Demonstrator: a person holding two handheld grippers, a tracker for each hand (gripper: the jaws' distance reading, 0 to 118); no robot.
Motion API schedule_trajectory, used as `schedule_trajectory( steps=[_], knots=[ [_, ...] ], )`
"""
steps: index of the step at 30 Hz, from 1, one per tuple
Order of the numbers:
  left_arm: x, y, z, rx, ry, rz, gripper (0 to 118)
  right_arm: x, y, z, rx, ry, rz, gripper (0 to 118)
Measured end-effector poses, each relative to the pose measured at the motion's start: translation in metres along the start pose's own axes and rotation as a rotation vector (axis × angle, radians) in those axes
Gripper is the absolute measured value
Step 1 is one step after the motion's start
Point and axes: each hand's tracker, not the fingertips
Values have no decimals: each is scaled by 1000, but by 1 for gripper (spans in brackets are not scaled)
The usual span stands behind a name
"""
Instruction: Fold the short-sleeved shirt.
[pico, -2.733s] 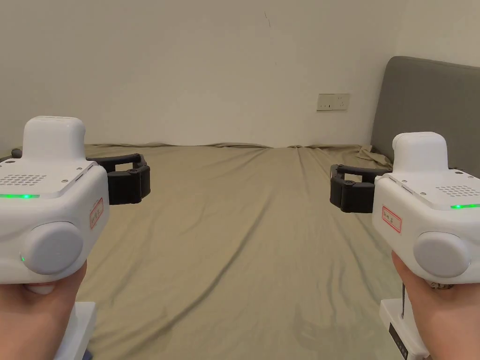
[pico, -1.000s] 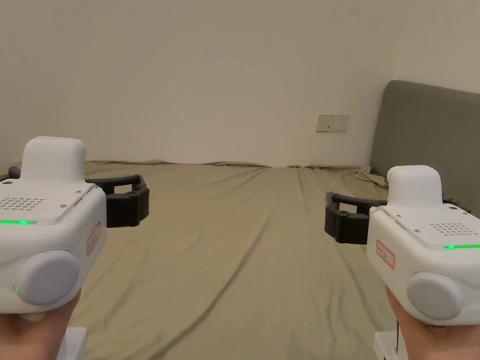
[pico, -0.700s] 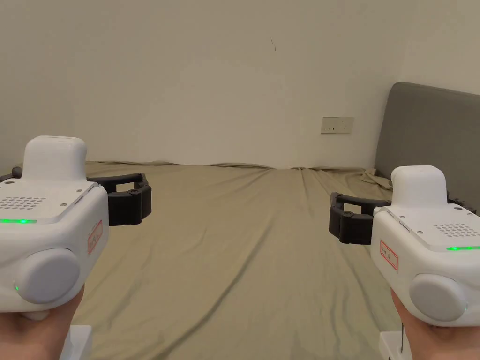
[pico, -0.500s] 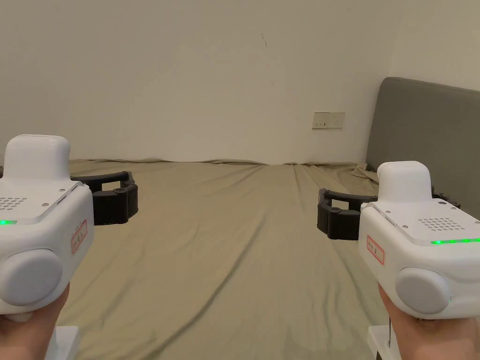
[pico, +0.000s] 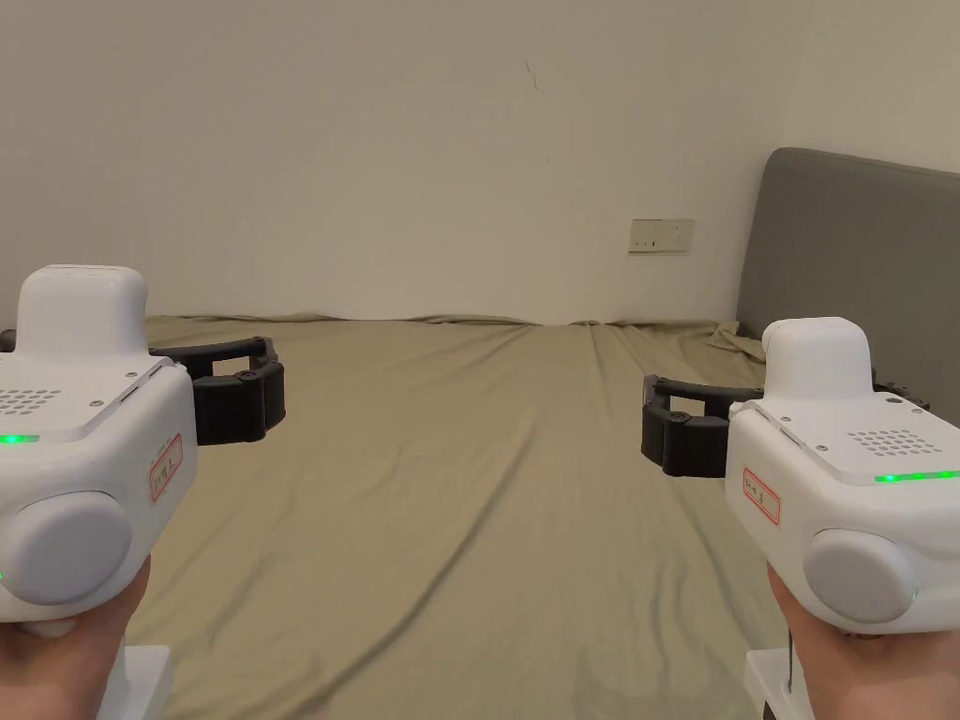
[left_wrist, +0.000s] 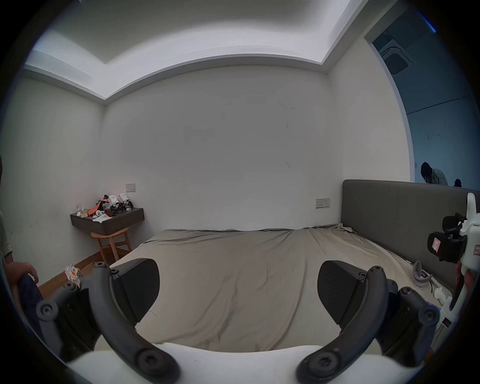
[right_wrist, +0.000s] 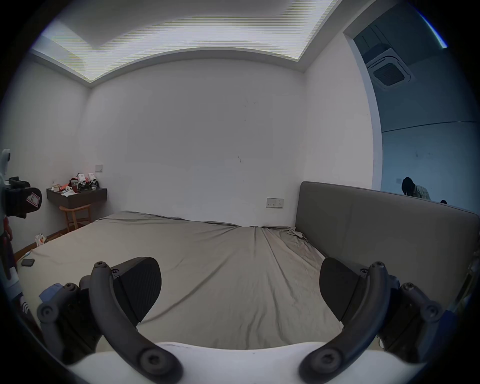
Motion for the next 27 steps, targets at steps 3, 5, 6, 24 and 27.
schedule_trajectory(
  steps=[3, 5, 6, 24, 27],
  knots=[
    [1, -1, 0, -3, -2, 1, 118, 0, -1, 1, -4, -7, 8, 118],
    [1, -1, 0, -6, -3, -4, 118, 0, -1, 1, -6, -8, 12, 118],
    [3, -1, 1, -7, -3, -7, 118, 1, 0, 2, -5, -8, 12, 118],
    [8, -3, 0, -12, -18, 0, 118, 14, 10, 9, -62, 41, -150, 118],
    [9, -4, 1, -8, -23, 4, 118, 8, 8, 13, -9, -33, -86, 118]
  ],
)
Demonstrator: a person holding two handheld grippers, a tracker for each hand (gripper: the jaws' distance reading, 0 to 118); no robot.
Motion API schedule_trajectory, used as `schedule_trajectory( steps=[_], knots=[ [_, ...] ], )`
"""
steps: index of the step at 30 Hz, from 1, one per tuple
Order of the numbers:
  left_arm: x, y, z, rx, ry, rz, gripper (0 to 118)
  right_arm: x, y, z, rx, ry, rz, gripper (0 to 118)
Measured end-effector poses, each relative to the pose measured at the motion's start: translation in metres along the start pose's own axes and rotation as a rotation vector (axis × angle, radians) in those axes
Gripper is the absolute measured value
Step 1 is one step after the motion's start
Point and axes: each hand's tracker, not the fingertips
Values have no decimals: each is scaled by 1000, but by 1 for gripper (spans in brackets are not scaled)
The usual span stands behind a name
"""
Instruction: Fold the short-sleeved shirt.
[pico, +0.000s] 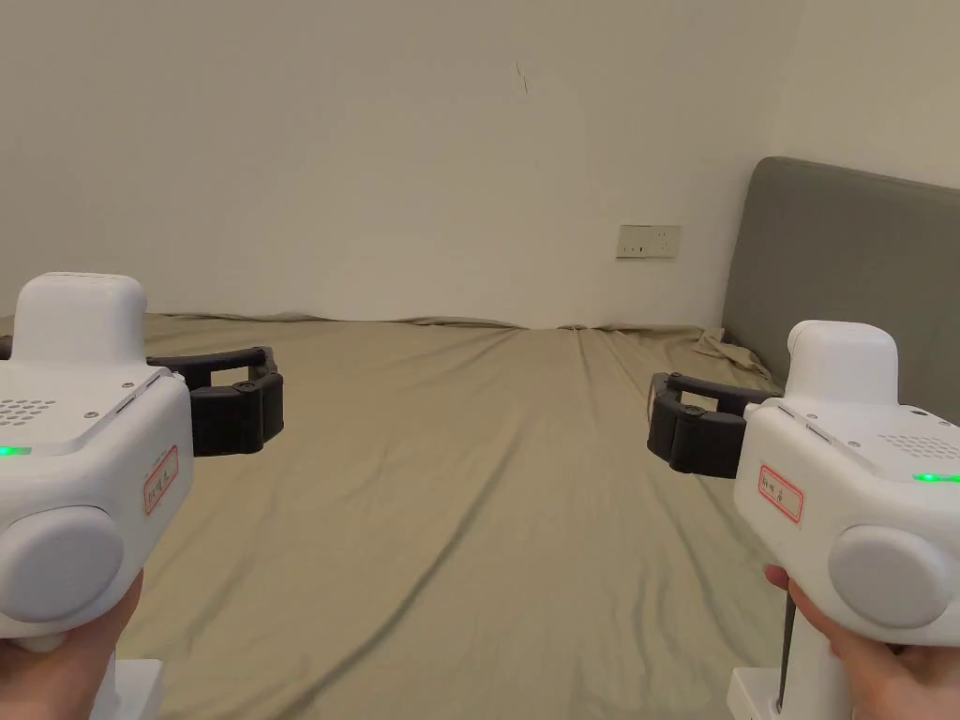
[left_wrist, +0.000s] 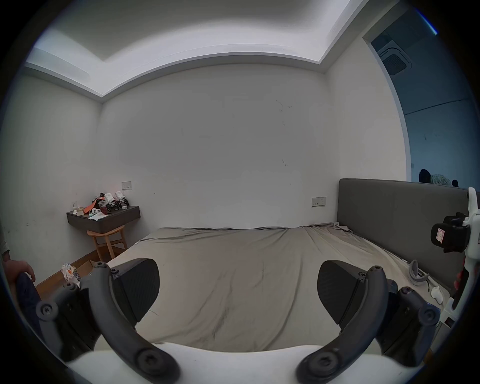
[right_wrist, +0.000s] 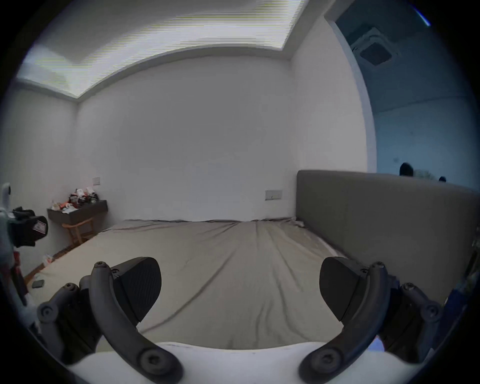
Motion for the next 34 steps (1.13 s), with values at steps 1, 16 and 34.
schedule_trajectory(
  steps=[1, 16, 34],
  knots=[
    [0, 0, 0, 2, 0, 1, 118, -1, -2, 1, -2, 6, -8, 118],
    [-1, 0, -2, 1, -24, 35, 118, 2, 2, -12, -90, 119, -222, 118],
    [9, 0, -9, -7, -39, 27, 118, -13, -3, -21, -94, 86, -206, 118]
  ],
)
